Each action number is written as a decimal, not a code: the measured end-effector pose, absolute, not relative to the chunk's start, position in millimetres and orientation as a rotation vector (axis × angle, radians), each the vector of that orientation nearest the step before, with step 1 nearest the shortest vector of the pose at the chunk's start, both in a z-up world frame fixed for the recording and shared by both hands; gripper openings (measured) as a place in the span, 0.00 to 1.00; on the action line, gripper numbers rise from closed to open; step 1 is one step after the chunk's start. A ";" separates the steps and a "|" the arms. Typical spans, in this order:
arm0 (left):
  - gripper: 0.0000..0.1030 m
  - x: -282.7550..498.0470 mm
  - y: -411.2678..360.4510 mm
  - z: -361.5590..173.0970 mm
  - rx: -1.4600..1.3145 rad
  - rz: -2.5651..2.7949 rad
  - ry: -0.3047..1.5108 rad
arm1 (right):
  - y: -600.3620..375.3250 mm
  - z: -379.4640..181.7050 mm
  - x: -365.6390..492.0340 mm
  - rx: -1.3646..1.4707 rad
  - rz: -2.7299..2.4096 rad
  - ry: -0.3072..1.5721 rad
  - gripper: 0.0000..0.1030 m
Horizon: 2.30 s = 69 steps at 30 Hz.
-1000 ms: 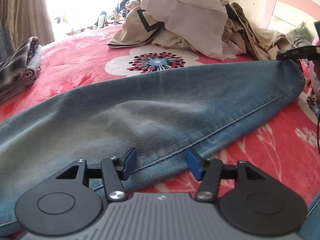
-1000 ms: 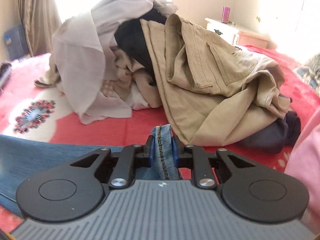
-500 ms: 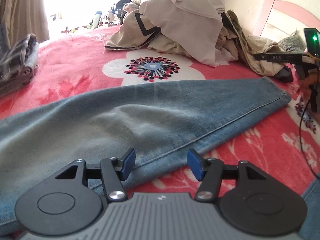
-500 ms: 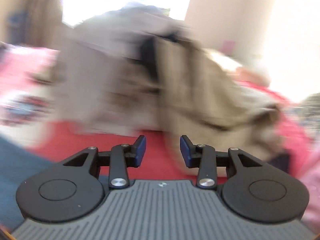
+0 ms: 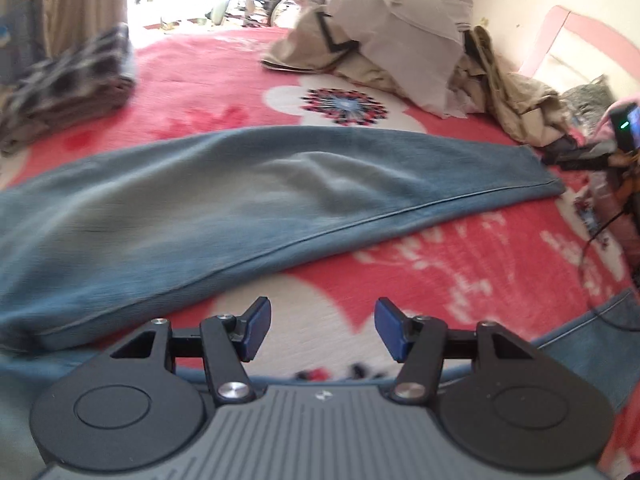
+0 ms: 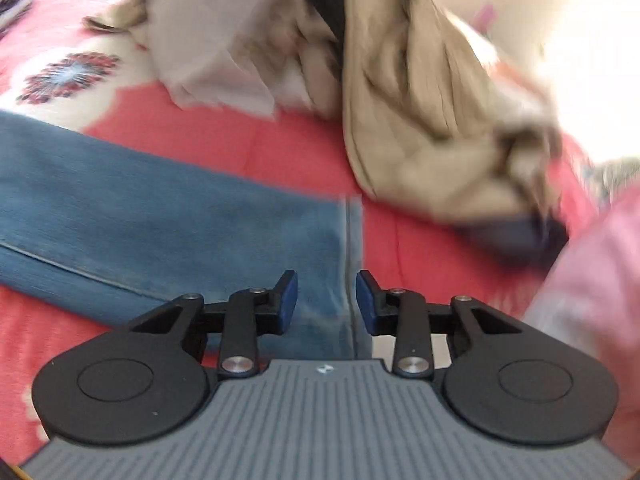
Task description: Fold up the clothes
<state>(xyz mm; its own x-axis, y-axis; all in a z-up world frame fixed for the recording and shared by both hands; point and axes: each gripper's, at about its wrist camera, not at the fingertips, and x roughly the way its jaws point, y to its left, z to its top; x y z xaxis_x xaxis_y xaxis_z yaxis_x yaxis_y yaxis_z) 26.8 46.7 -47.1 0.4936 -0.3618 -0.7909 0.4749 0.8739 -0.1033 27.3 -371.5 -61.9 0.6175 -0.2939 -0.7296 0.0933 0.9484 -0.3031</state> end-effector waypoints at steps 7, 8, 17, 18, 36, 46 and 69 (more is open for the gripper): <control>0.57 37.2 46.0 -56.5 0.448 -0.443 0.795 | -224.2 -41.2 20.5 -0.416 0.513 0.749 0.40; 0.57 38.5 41.2 -61.2 0.480 -0.456 0.783 | -205.4 -48.1 19.7 -0.475 0.582 0.747 0.44; 0.33 45.6 23.3 -88.2 0.467 -0.483 0.738 | -177.6 -83.3 30.2 -0.559 0.534 0.789 0.16; 0.22 46.5 22.3 -87.4 0.463 -0.482 0.736 | -178.4 -82.6 31.8 -0.544 0.524 0.786 0.12; 0.37 31.8 25.9 -62.9 0.376 -0.677 0.816 | -214.3 -64.5 16.8 -0.456 0.542 0.854 0.04; 0.47 87.2 -20.7 -81.3 0.231 -0.579 0.866 | -199.7 -72.7 108.5 0.000 0.524 0.761 0.05; 0.52 64.3 28.4 -32.8 0.224 -0.392 0.882 | -348.1 -39.5 25.0 0.282 -0.179 0.446 0.08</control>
<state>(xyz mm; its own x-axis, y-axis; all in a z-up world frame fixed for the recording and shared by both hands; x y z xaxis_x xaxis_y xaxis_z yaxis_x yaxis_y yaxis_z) 64.3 28.4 -32.8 0.5711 -0.2400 -0.7850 0.4221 0.9061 0.0300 25.0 -348.1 -39.5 0.8874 -0.1085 -0.4480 0.2312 0.9456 0.2290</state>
